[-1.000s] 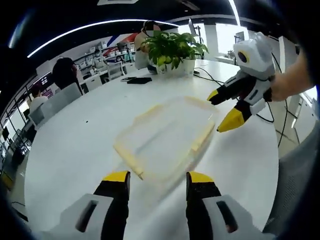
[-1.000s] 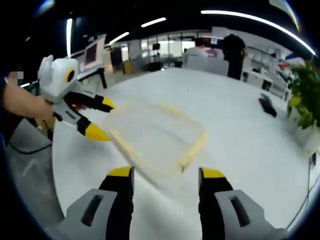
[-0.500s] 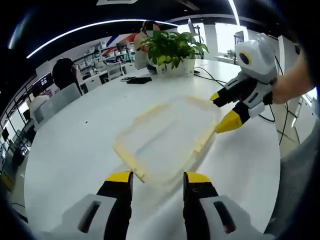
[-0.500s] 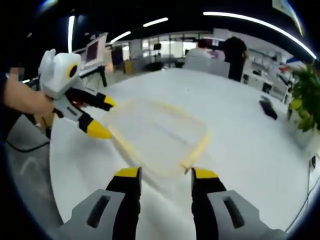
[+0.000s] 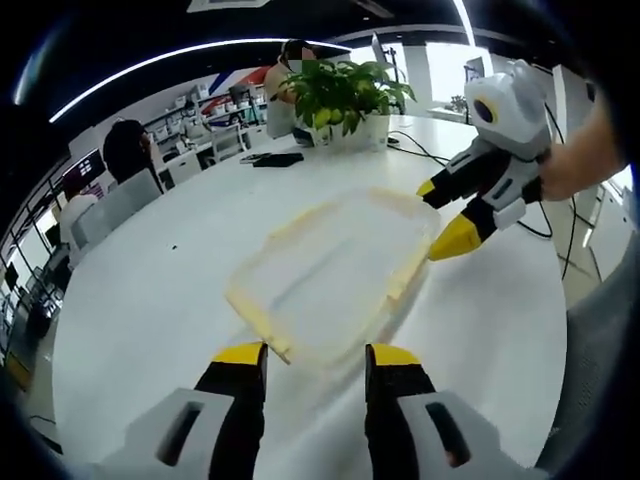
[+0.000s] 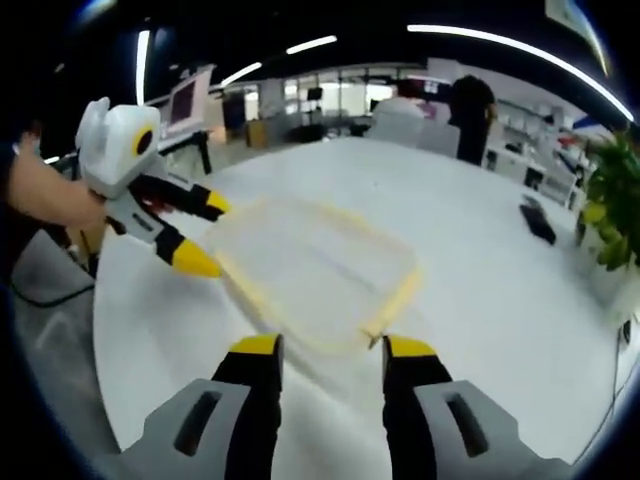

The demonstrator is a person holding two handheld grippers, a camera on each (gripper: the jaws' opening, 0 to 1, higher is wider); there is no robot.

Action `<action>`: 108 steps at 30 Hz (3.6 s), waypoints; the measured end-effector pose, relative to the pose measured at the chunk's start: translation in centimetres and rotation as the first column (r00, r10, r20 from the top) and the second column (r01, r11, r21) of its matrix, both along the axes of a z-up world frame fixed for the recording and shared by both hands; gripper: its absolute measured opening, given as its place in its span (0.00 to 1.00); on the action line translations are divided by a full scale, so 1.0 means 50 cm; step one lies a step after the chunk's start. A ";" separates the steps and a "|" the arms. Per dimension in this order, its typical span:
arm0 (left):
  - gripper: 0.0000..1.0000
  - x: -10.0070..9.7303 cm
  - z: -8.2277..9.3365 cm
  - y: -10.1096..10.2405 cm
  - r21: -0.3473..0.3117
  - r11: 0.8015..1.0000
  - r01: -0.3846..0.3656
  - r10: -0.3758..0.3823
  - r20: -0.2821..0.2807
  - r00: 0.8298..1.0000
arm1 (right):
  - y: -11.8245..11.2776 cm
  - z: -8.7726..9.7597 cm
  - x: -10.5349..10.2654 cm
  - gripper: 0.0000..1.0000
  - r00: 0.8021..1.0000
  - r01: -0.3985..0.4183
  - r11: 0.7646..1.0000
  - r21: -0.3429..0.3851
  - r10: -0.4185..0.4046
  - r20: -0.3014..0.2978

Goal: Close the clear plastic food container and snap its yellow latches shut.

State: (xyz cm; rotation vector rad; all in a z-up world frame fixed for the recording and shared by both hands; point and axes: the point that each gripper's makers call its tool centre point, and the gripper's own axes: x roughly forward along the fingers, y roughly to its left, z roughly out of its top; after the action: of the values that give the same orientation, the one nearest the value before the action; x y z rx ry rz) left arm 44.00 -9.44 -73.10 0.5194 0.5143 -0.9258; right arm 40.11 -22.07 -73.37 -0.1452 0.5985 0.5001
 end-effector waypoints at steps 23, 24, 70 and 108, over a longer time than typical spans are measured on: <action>0.33 0.050 -0.007 0.029 0.019 1.000 -0.008 0.008 0.011 1.000 | 0.032 -0.006 0.047 0.35 1.000 -0.018 1.000 0.004 0.018 0.003; 0.33 0.051 -0.007 0.030 0.019 1.000 -0.008 0.008 0.012 1.000 | 0.032 -0.005 0.048 0.35 1.000 -0.016 1.000 0.007 0.016 0.005; 0.46 -0.131 0.142 0.096 -0.158 0.975 -0.154 0.154 -0.015 0.988 | 0.042 0.123 -0.107 0.56 0.996 0.037 0.998 0.055 -0.042 0.077; 0.48 -0.253 0.182 0.196 -0.152 0.968 -0.202 0.197 -0.042 0.979 | 0.034 0.171 -0.266 0.67 0.990 0.112 0.994 0.018 -0.113 0.084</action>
State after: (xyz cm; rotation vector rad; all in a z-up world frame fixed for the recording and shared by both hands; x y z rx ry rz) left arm 31.36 0.38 -64.03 0.3078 0.5039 -0.7731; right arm 26.80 -20.38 -64.85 -0.1185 0.5165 0.3867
